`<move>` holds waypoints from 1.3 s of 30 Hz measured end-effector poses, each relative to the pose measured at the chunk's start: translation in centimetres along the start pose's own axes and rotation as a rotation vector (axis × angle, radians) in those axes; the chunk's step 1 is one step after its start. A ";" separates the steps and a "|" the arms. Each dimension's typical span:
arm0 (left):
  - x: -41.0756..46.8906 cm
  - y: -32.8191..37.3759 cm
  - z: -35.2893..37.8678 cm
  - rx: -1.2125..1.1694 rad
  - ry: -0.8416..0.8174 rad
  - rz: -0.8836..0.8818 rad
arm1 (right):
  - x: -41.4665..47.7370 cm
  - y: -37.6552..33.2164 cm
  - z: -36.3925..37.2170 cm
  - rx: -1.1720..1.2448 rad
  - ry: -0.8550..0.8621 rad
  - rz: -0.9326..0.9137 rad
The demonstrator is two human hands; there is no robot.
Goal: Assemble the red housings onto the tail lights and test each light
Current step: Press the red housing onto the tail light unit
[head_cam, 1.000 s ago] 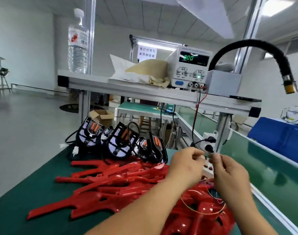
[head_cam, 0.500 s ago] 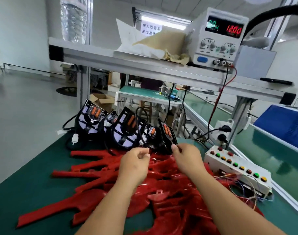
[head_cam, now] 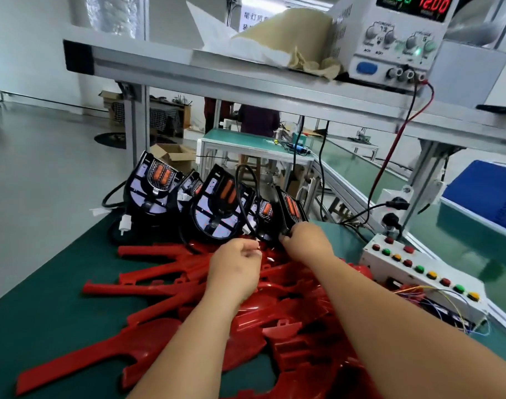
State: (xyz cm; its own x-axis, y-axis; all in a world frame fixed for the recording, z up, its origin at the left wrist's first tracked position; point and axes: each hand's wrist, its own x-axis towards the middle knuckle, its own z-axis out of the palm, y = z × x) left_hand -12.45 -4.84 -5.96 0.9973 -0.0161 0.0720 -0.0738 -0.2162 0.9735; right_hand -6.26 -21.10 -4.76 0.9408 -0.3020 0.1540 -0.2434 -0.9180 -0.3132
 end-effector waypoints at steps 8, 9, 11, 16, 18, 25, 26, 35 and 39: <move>0.1 -0.2 -0.1 -0.070 0.009 0.018 | 0.0 -0.2 -1.1 0.357 0.183 0.075; 0.0 -0.1 -0.1 -0.075 0.003 0.025 | -0.1 -0.1 -1.6 0.434 0.224 0.094; -0.1 0.2 -0.2 -0.078 -0.006 0.042 | -0.6 0.0 -2.6 0.549 0.286 0.119; -0.5 0.6 -0.3 -0.139 -0.061 0.037 | -3.1 0.7 -5.4 0.642 0.329 0.052; -0.5 0.6 -0.2 -0.187 -0.093 0.033 | -4.8 1.2 -6.7 0.615 0.353 -0.016; -0.9 1.3 0.2 -0.494 -0.182 -0.003 | -12.5 4.2 -8.0 0.377 0.480 -0.421; -1.1 1.5 0.1 -0.564 -0.208 -0.034 | -13.5 4.6 -7.8 0.338 0.511 -0.495; -2.3 1.7 -4.7 -0.878 -0.499 -0.263 | -16.0 7.9 -5.9 0.099 0.407 -0.834; -3.8 1.8 -5.0 -0.762 -0.602 -0.360 | -15.9 8.9 -5.5 0.083 0.296 -0.858</move>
State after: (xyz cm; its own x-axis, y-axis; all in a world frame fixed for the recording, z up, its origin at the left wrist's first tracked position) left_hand -16.35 -0.29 -3.43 0.7799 -0.6033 -0.1671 0.4572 0.3667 0.8103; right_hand -24.72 -25.89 -4.87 0.6894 0.4118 0.5959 0.5407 -0.8400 -0.0450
